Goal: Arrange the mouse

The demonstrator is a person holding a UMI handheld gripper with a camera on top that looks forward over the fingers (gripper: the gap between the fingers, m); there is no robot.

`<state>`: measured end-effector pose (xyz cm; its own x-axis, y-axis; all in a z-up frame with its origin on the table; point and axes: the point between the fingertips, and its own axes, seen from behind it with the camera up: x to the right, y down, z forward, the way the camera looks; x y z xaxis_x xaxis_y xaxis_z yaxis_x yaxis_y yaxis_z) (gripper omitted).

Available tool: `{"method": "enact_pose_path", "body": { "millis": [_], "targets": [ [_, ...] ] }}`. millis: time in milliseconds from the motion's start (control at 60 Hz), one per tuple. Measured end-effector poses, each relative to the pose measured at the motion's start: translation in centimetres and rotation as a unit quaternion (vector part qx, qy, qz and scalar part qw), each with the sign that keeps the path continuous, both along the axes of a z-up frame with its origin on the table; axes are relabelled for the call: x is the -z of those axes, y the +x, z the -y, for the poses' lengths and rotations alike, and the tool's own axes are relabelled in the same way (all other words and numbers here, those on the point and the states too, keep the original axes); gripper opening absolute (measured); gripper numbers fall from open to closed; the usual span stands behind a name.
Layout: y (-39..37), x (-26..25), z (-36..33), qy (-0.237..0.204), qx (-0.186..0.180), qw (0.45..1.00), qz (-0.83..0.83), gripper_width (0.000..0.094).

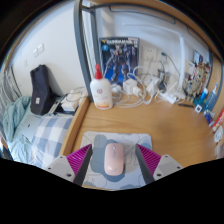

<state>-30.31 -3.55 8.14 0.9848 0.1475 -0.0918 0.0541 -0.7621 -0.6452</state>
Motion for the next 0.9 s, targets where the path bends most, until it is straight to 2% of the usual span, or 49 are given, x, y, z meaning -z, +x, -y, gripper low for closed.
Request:
{"method": "enact_pose_path", "body": {
  "millis": [217,417,667,900],
  "targets": [
    [1.2,-12.5,2.5,0.059,-0.004,0.998,-0.007,0.0859],
    [3.0,-20.1,6.0,0.099,-0.001,0.995,-0.004,0.0862],
    [3.8,-24.3,9.1,0.120,0.001,0.992,-0.023,0.0857],
    [5.4,-23.7,10.3,0.117,0.014,0.993,-0.013,0.0857]
  ]
}}
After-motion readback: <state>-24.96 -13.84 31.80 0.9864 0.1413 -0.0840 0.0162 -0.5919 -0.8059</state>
